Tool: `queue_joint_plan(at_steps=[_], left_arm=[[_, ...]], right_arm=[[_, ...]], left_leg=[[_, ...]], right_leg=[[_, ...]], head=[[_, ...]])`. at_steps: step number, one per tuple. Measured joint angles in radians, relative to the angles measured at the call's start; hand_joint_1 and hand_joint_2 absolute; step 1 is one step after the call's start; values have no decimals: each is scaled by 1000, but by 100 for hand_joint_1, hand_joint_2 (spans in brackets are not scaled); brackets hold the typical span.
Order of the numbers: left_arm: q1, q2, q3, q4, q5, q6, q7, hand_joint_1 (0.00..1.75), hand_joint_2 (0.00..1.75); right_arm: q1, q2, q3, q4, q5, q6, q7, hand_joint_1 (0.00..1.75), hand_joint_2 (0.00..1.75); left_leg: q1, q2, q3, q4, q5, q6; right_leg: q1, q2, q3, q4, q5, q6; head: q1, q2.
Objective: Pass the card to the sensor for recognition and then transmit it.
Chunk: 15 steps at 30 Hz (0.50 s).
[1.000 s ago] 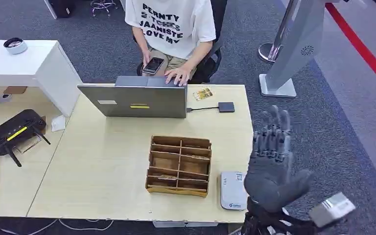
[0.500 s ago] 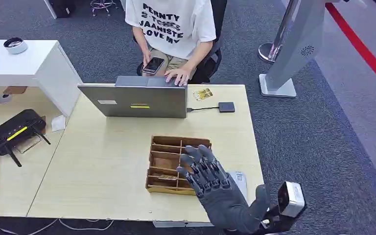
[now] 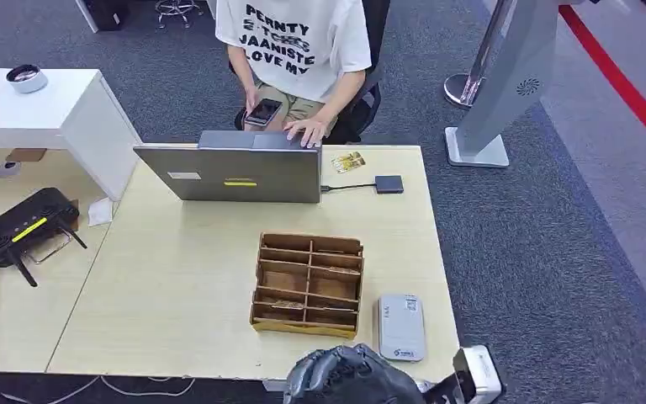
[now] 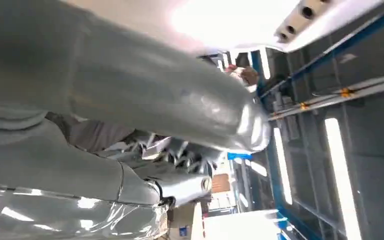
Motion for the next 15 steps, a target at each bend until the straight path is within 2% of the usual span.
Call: queue_joint_plan(at_steps=[15], left_arm=[[0, 8, -7, 0, -9, -1, -6, 0, 0]], right_arm=[[-38, -82, 60, 23, 166, 39, -100, 175, 0]], left_leg=[[0, 0, 0, 0, 0, 0]], right_leg=[[0, 0, 0, 0, 0, 0]], head=[[0, 0]])
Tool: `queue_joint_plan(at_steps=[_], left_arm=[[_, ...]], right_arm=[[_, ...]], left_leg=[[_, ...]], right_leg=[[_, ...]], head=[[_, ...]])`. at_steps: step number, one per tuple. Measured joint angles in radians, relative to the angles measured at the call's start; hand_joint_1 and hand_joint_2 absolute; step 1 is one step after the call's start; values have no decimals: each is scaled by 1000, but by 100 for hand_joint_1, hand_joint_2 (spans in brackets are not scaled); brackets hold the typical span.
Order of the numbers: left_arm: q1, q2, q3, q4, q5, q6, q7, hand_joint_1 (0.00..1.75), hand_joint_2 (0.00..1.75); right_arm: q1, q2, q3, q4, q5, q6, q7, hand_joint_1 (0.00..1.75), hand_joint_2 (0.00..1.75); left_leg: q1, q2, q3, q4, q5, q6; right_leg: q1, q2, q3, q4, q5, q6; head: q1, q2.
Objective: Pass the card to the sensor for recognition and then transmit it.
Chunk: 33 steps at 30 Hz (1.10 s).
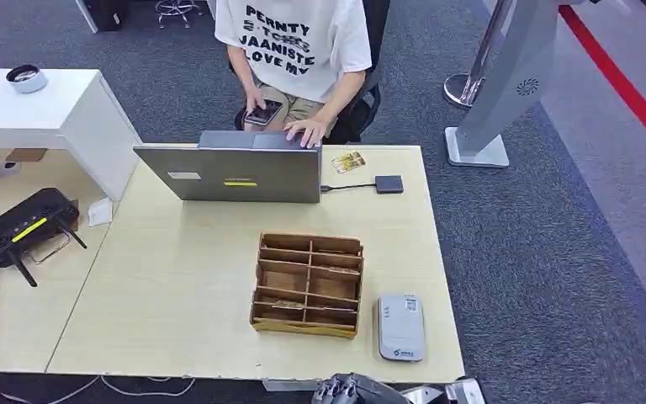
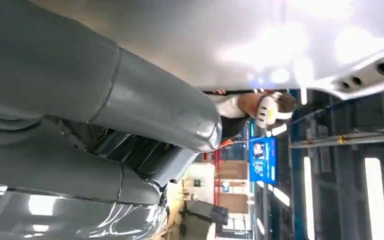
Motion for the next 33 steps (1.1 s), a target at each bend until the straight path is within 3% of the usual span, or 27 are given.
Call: queue_joint_plan(at_steps=[14, 23, 33], left_arm=[[-1, 3, 0, 0, -4, 0, -4, 0, 0], [0, 3, 0, 0, 2, 4, -4, 0, 0], [-2, 5, 0, 0, -3, 4, -5, 0, 0]], right_arm=[[-24, -82, 42, 36, 95, -54, -32, 175, 0], [-25, -85, 46, 42, 171, -170, -51, 175, 0], [-72, -124, 81, 68, 298, -174, -97, 175, 0]], left_leg=[[0, 0, 0, 0, 0, 0], [0, 0, 0, 0, 0, 0], [0, 0, 0, 0, 0, 0]], right_leg=[[0, 0, 0, 0, 0, 0], [0, 0, 0, 0, 0, 0], [0, 0, 0, 0, 0, 0]], head=[[0, 0], [0, 0], [0, 0]])
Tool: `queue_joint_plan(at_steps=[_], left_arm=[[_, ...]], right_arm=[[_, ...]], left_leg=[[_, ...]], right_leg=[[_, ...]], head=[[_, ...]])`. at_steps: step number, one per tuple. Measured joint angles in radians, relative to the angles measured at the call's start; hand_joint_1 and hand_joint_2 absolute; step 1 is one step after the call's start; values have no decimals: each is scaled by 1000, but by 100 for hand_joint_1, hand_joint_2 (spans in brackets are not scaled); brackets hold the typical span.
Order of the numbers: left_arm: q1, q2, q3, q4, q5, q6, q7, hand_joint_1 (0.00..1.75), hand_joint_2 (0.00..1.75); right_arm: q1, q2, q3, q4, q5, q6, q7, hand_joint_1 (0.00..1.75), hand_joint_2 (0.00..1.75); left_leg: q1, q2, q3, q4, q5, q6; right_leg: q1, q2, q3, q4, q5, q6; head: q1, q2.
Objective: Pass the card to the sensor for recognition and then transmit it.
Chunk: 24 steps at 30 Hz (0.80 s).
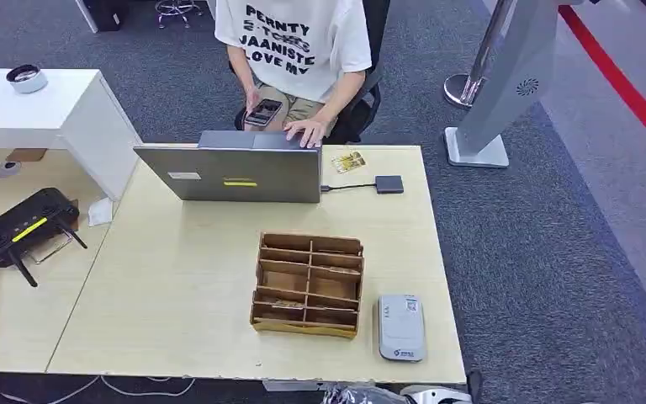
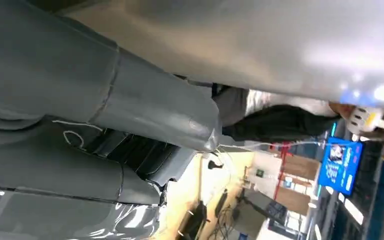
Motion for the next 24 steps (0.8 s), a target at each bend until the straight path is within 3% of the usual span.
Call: queue_joint_plan(at_steps=[11, 16, 20, 24], left_arm=[[0, 2, 0, 0, -2, 0, 0, 0, 0], [0, 2, 0, 0, -5, -3, 0, 0, 0], [0, 3, 0, 0, -9, -5, 0, 0, 0], [0, 3, 0, 0, -10, -5, 0, 0, 0]], right_arm=[[-5, -10, 12, 17, -21, -10, -23, 175, 0], [-5, -9, 14, 13, -90, 63, -74, 175, 0], [8, 21, -6, -21, -181, 175, -95, 175, 0], [17, 47, -27, -39, -203, 202, -95, 175, 0]], left_leg=[[0, 0, 0, 0, 0, 0], [0, 0, 0, 0, 0, 0], [0, 0, 0, 0, 0, 0], [0, 0, 0, 0, 0, 0]], right_leg=[[0, 0, 0, 0, 0, 0], [0, 0, 0, 0, 0, 0], [0, 0, 0, 0, 0, 0], [0, 0, 0, 0, 0, 0]], head=[[0, 0], [0, 0], [0, 0], [0, 0]])
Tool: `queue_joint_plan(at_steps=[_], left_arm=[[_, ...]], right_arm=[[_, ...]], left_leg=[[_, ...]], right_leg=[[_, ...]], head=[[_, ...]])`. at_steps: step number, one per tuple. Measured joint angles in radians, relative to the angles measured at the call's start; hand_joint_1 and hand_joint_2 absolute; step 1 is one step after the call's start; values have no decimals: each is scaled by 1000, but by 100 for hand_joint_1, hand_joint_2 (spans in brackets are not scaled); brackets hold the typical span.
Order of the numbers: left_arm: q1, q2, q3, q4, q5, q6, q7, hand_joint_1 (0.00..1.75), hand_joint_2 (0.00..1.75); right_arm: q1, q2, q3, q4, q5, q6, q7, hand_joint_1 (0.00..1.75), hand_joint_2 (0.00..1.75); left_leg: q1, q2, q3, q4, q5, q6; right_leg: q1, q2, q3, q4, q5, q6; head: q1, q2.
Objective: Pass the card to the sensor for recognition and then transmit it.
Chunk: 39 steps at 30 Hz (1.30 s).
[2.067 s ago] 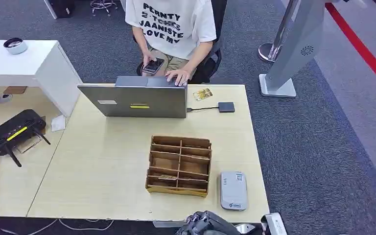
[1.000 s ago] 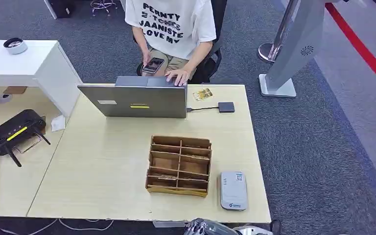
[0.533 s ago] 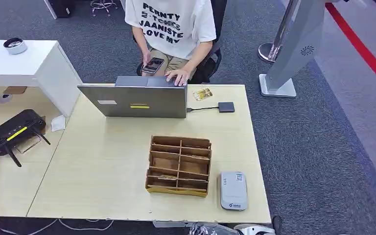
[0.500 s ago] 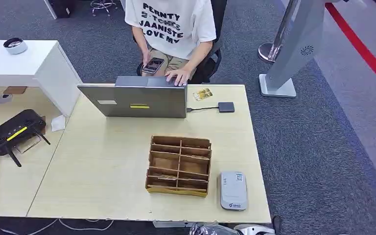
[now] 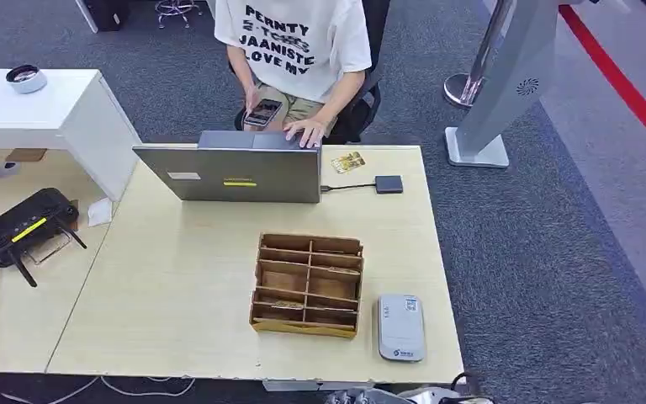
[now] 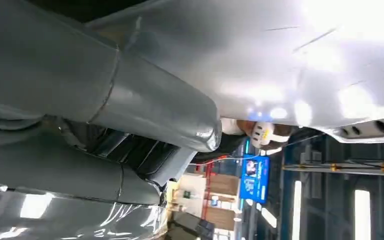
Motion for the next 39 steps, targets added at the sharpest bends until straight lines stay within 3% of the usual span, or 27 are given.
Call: queue_joint_plan(at_steps=[6, 18, 20, 26, 35, 39], left_arm=[[0, 1, 0, 0, 0, 0, 0, 0, 0], [0, 1, 0, 0, -6, -1, 0, 0, 0], [0, 1, 0, 0, -2, -1, 0, 0, 0], [0, -2, 1, 0, 23, 5, 12, 0, 0], [1, -2, 1, 0, 27, 6, 13, 0, 0], [2, -3, 2, 0, 33, 9, 15, 0, 0]], right_arm=[[15, 21, -33, -13, -10, 52, 0, 175, 0], [19, 30, -53, -18, 32, 85, 0, 175, 0], [28, 32, -58, -17, 12, 46, 29, 175, 0], [55, 50, -77, 5, -65, -163, 186, 175, 0], [68, 68, -92, 24, -72, -184, 201, 175, 0], [85, 76, -105, 25, -106, -249, 239, 175, 0]], left_leg=[[0, 0, 0, 0, 0, 0], [0, 0, 0, 0, 0, 0], [0, 0, 0, 0, 0, 0], [0, 0, 0, 0, 0, 0], [0, 0, 0, 0, 0, 0], [0, 0, 0, 0, 0, 0]], right_leg=[[0, 0, 0, 0, 0, 0], [0, 0, 0, 0, 0, 0], [0, 0, 0, 0, 0, 0], [0, 0, 0, 0, 0, 0], [0, 0, 0, 0, 0, 0], [0, 0, 0, 0, 0, 0]], head=[[0, 0], [0, 0], [0, 0], [0, 0], [0, 0], [0, 0]])
